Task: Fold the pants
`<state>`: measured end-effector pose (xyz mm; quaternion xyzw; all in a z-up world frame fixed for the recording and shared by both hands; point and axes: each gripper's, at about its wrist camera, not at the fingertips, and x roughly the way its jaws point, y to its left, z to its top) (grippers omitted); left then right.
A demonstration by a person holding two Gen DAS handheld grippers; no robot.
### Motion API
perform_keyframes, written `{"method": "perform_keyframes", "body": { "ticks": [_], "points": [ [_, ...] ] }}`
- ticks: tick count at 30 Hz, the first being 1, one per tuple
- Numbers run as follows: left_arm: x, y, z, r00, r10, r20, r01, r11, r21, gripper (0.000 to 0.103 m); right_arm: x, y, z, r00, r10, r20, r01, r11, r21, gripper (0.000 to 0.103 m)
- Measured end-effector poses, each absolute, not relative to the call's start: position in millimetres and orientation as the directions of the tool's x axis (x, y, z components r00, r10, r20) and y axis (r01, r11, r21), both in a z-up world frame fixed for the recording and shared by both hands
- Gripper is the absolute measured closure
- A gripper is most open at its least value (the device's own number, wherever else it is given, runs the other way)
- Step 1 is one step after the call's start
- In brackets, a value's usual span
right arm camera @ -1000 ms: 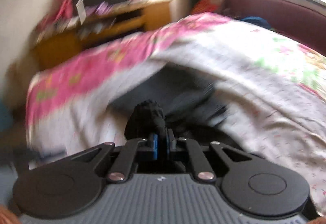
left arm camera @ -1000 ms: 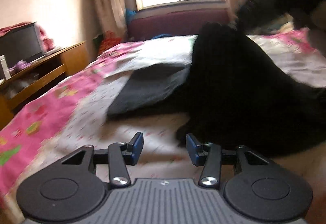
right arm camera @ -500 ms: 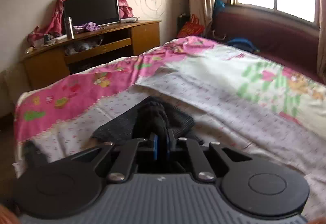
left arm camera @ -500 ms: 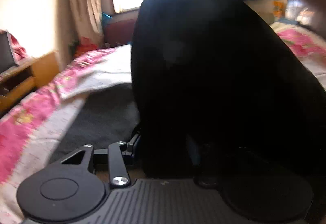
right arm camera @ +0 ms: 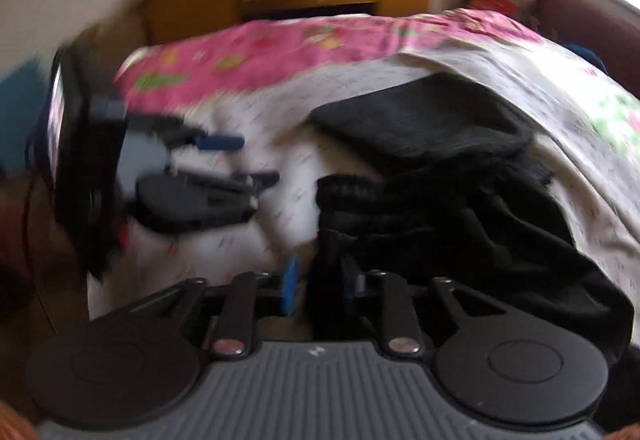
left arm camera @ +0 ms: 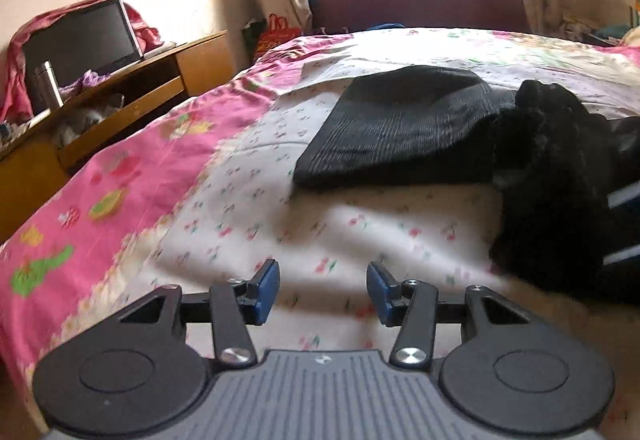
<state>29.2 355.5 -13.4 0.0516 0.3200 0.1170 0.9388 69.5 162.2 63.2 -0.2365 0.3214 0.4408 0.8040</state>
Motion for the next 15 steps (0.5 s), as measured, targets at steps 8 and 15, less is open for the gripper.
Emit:
{"method": "perform_keyframes", "body": {
  "ticks": [8,15],
  "points": [
    [22,346,-5,0.805,0.218,-0.552,-0.164,0.976,0.146,0.038,41,192,26,0.612,0.453,-0.649,-0.791,0.361,-0.494,0.024],
    [-1,360,10,0.832,0.229,-0.506,-0.185,0.973,0.135,0.035,116,176,23,0.399,0.457,-0.795,-0.781,0.623,-0.033,0.075]
  ]
}}
